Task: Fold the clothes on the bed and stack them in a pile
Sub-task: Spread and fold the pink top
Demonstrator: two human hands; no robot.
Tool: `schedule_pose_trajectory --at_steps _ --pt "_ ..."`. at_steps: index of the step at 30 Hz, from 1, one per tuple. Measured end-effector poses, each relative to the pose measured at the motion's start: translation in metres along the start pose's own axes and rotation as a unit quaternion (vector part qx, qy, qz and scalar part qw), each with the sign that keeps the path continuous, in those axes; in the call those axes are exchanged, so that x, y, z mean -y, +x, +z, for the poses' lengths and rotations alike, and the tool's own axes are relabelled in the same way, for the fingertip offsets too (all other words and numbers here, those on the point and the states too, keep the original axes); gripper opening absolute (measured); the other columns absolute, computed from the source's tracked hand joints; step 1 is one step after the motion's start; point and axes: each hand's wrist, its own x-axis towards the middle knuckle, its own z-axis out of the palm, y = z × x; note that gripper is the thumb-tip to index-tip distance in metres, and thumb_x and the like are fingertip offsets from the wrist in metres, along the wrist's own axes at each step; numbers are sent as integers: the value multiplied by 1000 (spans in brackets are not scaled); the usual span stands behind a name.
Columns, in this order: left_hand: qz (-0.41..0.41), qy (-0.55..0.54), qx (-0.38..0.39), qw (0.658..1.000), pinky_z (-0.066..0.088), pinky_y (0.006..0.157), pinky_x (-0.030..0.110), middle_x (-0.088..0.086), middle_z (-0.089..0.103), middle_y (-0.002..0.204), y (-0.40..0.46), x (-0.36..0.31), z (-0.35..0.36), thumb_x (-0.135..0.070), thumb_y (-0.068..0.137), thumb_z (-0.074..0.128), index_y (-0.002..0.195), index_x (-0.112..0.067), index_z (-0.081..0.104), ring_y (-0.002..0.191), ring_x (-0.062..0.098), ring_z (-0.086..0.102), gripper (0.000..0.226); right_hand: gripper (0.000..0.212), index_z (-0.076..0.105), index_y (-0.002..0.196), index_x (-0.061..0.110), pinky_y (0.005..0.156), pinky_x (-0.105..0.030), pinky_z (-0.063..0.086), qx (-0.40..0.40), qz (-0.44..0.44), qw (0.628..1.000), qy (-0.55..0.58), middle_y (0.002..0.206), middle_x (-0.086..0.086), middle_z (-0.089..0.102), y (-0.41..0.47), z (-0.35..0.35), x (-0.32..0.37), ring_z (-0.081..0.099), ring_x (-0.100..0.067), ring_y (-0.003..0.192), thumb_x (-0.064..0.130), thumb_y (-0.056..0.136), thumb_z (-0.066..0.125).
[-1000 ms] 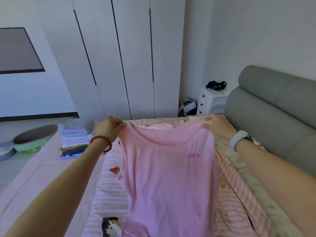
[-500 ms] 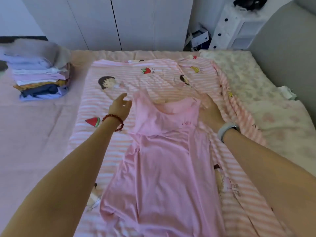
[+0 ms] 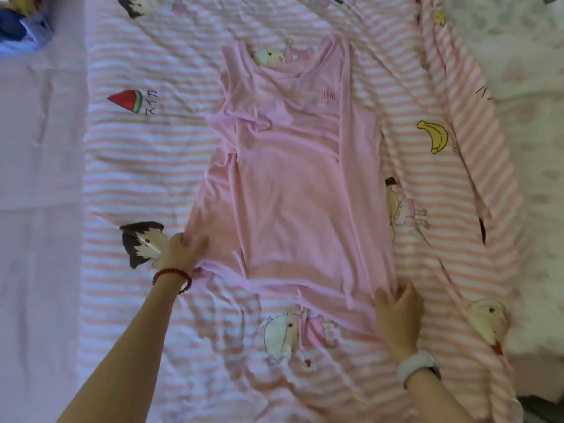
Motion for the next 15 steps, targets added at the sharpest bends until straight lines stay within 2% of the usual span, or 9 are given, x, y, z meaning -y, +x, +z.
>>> schedule_pose_trajectory --at_steps 2,4,6,7,10,12,15 --pt "31 -34 24 999 47 59 30 6 57 71 -14 9 -1 -25 80 67 82 -5 54 71 26 55 24 41 52 119 3 88 -45 43 12 16 1000 1 117 -19 56 -16 -1 -17 49 -36 107 21 84 61" --pt "69 -78 19 994 46 59 29 5 58 73 -31 20 0 -20 82 68 87 -4 55 69 23 54 22 37 55 116 6 81 -43 47 34 8 999 9 109 -13 58 -26 -3 -29 54 -32 97 26 85 59" --pt "102 -115 -13 988 43 58 28 7 57 76 -49 29 1 -16 86 64 90 -1 53 70 23 52 19 29 54 111 6 66 -34 45 64 20 997 39 97 -9 59 -32 -5 -36 55 -25 80 23 88 55" --pt "111 -129 -37 985 41 58 29 8 55 77 -56 33 0 -21 86 62 89 -1 52 70 23 51 23 21 53 107 6 59 -29 42 80 27 994 65 92 -10 59 -34 -8 -38 54 -21 73 18 90 54" --pt "114 -174 -112 972 37 58 29 5 48 72 -74 36 -12 -23 86 61 85 -4 48 68 22 46 24 10 54 97 5 49 -22 42 87 33 979 180 84 -9 59 -33 -26 -40 55 -21 69 13 91 53" --pt "103 -216 -111 965 43 61 31 7 51 74 -84 33 -23 -19 91 58 85 -6 50 66 22 52 16 11 53 96 6 53 -23 42 65 8 975 213 80 -3 53 -30 -43 -37 53 -23 70 17 92 53" --pt "71 -269 -54 959 45 42 17 4 52 62 -101 34 -36 -15 89 59 82 -13 54 41 2 51 9 16 52 107 8 73 -33 47 32 -19 963 268 91 3 52 -26 -65 -28 54 -17 84 17 94 49"
